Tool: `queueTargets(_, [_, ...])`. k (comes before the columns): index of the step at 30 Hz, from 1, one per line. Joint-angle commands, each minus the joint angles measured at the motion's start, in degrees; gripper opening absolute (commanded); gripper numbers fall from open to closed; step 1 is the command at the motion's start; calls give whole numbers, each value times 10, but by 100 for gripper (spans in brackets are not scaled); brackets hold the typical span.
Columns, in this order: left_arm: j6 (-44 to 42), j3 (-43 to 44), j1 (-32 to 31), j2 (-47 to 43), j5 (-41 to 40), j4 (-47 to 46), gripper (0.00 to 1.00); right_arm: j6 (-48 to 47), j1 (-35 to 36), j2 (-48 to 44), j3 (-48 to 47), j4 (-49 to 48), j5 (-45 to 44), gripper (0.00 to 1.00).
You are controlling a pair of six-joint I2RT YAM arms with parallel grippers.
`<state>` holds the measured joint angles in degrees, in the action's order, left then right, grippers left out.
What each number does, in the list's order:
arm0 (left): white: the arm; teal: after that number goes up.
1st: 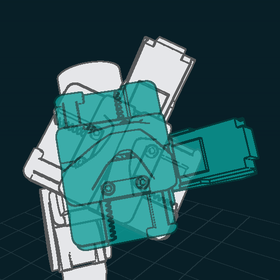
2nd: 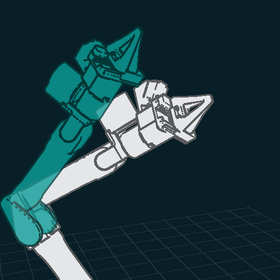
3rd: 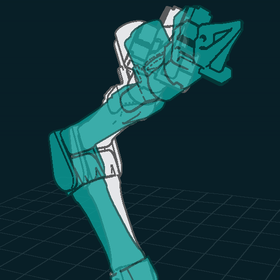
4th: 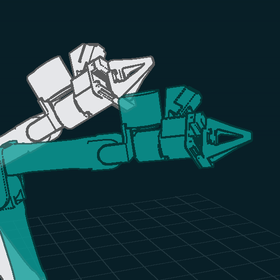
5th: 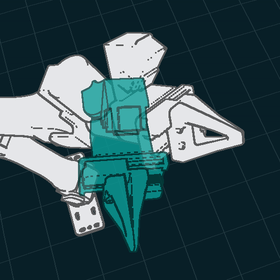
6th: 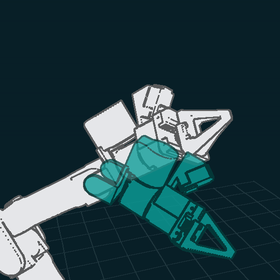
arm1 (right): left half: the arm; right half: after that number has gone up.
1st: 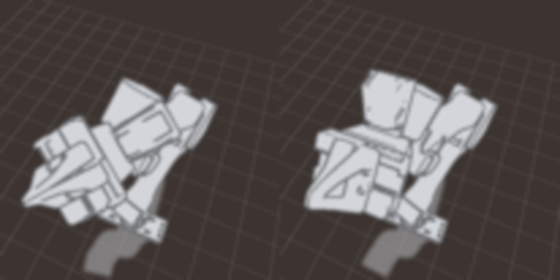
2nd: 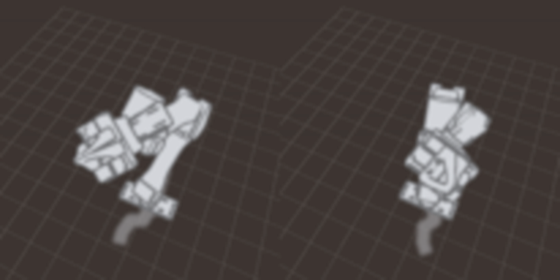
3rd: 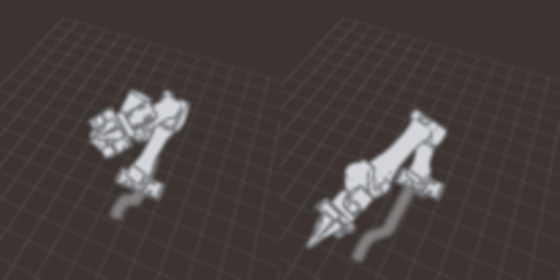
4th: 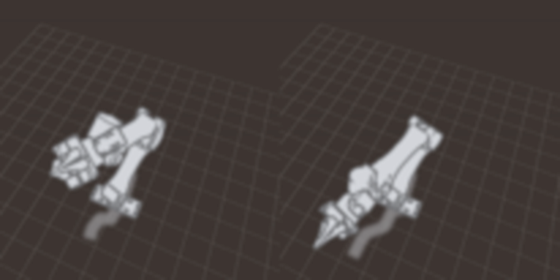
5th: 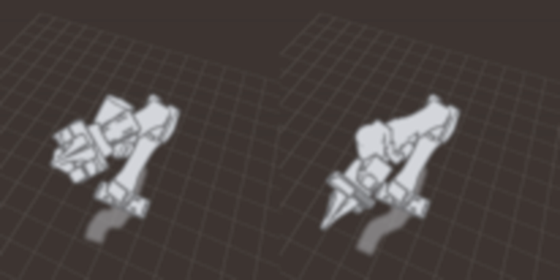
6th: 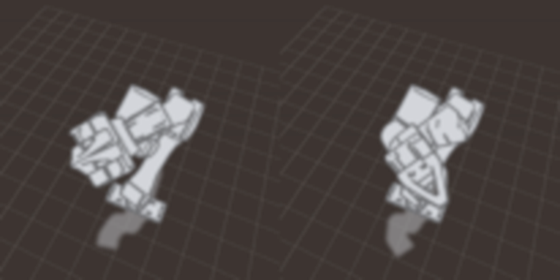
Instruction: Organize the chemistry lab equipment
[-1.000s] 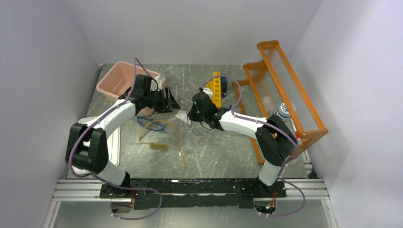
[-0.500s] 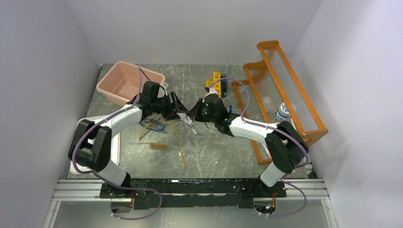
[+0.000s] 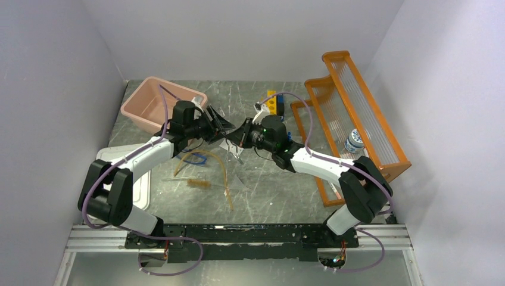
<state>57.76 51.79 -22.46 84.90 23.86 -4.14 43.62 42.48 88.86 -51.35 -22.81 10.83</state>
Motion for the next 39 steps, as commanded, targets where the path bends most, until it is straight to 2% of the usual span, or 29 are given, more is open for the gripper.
queueTargets(1, [13, -1, -6, -14, -36, -23, 63, -3, -2, -14, 2, -47, 16, 0])
queueTargets(6, [-1, -3, -7, -30, -40, -19, 42, -3, -6, -17, 6, -57, 7, 0])
queueTargets(11, [-11, -13, -7, -55, -39, -21, 30, -7, -7, -15, 4, -62, -1, 0])
queueTargets(13, [-21, -11, -7, -60, -40, -18, 20, -12, -8, -14, -1, -59, -1, 0])
queueTargets(14, [-25, -8, -7, -62, -40, -18, 11, -12, -8, -14, -5, -55, -1, 2])
queueTargets(15, [-30, -3, -7, -63, -38, -18, 6, -10, -10, -13, -10, -48, -2, 12])
queueTargets(19, [-66, 28, -7, -63, -53, 1, 5, -7, -20, -22, -20, -43, 3, 42])
queueTargets(23, [-118, 81, -1, -65, -86, 53, 5, -18, -31, -46, -32, -36, -5, 59])
queueTargets(27, [-160, 145, 28, -56, -116, 122, 5, -46, -47, -61, -62, 6, -20, 61])
queueTargets(33, [-167, 205, 145, -34, -134, 174, 5, -101, -60, -61, -99, 64, -54, 62])
queueTargets(39, [-160, 279, 237, 46, -170, 210, 5, -121, -75, -38, -121, 102, -58, 62])
